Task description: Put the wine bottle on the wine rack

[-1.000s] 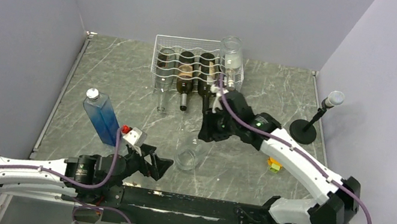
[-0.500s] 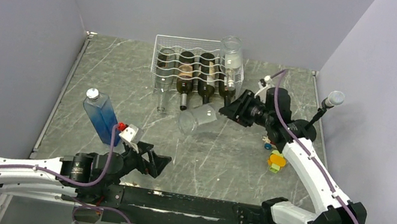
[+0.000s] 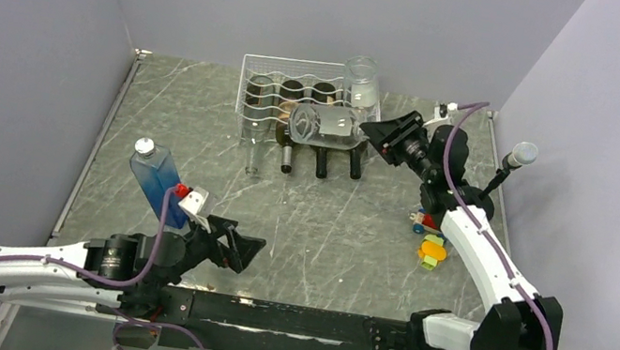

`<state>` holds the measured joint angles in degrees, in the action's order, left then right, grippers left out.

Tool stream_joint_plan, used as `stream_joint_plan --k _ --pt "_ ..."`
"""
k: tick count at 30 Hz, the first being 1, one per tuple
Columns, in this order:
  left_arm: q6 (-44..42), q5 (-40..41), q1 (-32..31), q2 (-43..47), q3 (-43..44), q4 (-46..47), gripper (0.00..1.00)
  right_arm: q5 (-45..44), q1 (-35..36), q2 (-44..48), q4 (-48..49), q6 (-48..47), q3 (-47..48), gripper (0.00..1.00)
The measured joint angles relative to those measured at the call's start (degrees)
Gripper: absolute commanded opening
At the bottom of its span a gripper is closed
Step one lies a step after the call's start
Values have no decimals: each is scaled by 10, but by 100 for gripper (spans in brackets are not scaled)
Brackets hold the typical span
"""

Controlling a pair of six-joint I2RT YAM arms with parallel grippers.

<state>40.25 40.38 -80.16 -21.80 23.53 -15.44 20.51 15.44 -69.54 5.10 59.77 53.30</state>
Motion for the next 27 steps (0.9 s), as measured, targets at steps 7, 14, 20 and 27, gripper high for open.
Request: stream_joint_plan --k 7,14,20,27 --pt "0 0 0 4 24 -15 99 -68 0 -75 40 9 23 0" --pt "1 4 0 -5 49 -31 99 -120 -7 -171 62 19 85 0" --pt "3 12 0 -18 69 -39 99 -120 -8 -231 91 38 146 0" --pt "8 18 0 -18 75 -55 99 -135 -12 -287 126 43 209 0"
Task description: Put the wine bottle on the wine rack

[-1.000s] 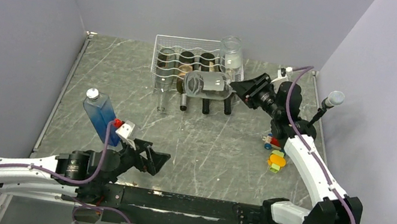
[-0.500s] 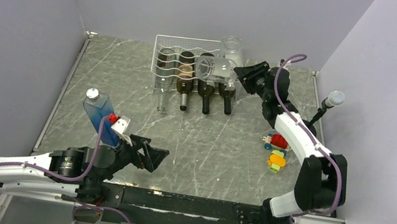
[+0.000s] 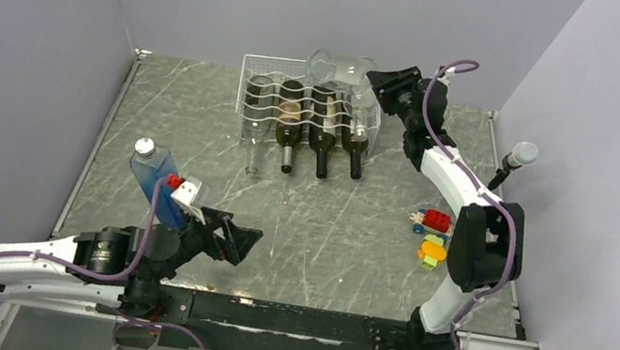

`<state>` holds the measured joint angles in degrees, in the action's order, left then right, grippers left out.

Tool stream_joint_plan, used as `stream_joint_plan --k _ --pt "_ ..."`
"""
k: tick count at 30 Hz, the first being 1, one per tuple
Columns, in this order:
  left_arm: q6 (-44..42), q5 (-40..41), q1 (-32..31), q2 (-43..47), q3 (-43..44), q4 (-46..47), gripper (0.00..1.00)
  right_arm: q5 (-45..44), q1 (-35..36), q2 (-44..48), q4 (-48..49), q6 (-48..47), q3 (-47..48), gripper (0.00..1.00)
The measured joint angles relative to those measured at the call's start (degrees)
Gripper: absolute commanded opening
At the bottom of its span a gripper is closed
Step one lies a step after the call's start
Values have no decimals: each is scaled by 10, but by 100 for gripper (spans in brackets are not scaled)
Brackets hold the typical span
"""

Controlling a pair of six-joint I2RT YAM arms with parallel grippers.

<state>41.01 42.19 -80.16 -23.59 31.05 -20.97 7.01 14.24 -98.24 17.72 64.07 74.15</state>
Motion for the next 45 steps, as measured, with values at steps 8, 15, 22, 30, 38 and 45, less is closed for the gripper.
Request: stream_joint_plan --k 8,15,22,30,38,45 --pt "3 11 0 13 5 -15 99 -31 11 -61 3 -43 70 0" --pt "7 17 0 29 8 -30 99 -91 58 -67 -14 -181 100 0" --pt "9 23 0 33 8 -38 99 -186 155 -71 -4 -378 102 0" --pt "10 23 0 33 8 -38 99 -260 232 -90 37 -484 100 0" --pt "19 23 0 40 8 -38 99 -291 245 -67 6 -435 65 0" --pt "28 24 0 36 8 -39 99 -248 245 -42 -59 -350 26 0"
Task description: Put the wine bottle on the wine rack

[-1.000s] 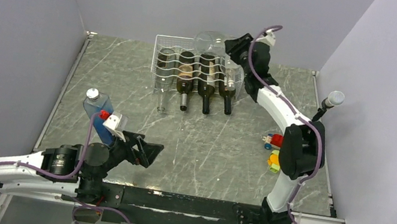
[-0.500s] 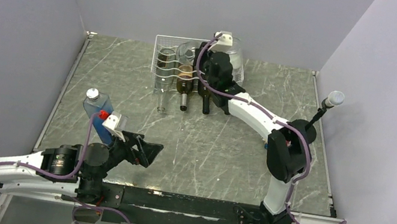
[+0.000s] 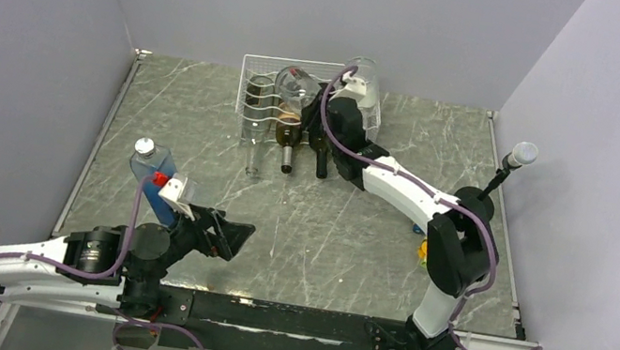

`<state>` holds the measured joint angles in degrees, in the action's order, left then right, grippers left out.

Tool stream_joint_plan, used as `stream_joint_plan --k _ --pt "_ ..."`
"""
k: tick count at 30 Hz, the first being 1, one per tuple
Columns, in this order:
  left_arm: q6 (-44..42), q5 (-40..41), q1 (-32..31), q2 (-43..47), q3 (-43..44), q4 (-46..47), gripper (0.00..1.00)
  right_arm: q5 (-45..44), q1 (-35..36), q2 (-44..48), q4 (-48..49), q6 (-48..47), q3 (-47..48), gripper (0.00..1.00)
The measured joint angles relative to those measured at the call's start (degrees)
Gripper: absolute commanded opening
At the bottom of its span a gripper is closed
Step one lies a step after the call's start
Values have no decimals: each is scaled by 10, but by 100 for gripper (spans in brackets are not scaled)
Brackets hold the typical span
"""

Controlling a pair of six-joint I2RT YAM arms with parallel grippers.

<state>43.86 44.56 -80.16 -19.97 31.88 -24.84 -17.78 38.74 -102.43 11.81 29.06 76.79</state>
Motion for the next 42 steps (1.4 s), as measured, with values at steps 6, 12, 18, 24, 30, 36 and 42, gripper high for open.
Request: stream_joint_plan --k 6,12,18,24,30,36,42 --pt "11 4 0 -6 3 -4 99 81 -1 6 -51 85 -44 0" --pt "22 7 0 -7 13 -16 99 157 -1 -17 -63 148 -50 0" --pt "36 12 0 -7 20 -31 99 227 -8 -58 -61 186 -24 0" --pt "41 14 0 -6 20 -41 99 270 -17 -103 -68 202 21 0" --pt "42 18 0 -6 29 -52 99 301 -33 -132 -62 211 50 0" --pt "45 19 0 -6 35 -57 99 303 -41 -155 -86 205 97 50" --pt "50 19 0 -6 35 -62 99 295 -42 -156 -87 175 97 71"
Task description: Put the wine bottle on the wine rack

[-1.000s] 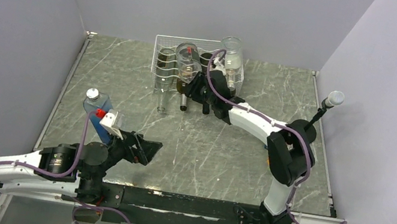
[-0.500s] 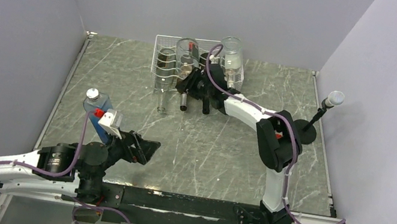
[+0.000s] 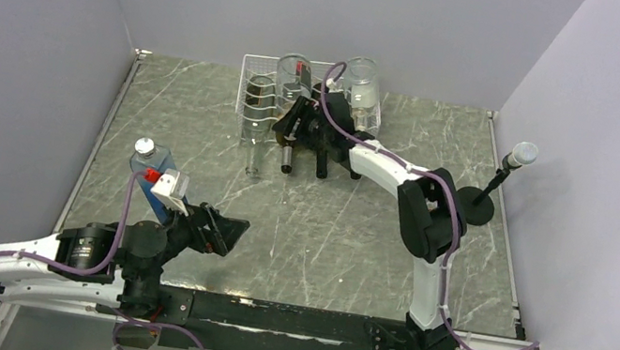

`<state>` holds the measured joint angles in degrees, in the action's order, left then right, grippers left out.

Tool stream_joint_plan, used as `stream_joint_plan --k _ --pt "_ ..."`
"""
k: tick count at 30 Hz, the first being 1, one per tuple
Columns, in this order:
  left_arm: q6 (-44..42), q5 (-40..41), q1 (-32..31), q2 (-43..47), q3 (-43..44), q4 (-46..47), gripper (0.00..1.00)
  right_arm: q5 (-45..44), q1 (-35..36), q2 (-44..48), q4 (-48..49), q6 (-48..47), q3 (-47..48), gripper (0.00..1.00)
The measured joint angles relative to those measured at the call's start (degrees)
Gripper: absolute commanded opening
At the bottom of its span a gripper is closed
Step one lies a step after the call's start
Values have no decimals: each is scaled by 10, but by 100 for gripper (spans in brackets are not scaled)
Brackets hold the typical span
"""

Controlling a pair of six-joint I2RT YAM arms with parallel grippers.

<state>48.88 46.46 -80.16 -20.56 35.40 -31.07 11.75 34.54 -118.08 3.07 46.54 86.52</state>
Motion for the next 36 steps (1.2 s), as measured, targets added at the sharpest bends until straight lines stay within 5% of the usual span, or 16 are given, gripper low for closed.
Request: stream_joint_plan --k 2,9,14,16,18,28,36 --pt "0 0 0 0 0 0 99 -3 -2 0 0 -11 0 71" --pt "3 0 0 1 0 -3 99 8 -10 0 10 -30 0 49" --pt "4 0 0 4 0 -7 99 25 -10 -1 18 -36 7 45" --pt "5 0 0 6 0 -10 99 31 -12 -6 8 -40 23 30" --pt "5 0 0 7 0 -10 99 32 -16 -18 -7 -36 40 0" --pt "15 0 0 11 0 -16 99 82 -30 -37 14 -20 42 0" --pt "17 0 0 17 0 -28 99 130 -52 -16 182 38 -56 0"
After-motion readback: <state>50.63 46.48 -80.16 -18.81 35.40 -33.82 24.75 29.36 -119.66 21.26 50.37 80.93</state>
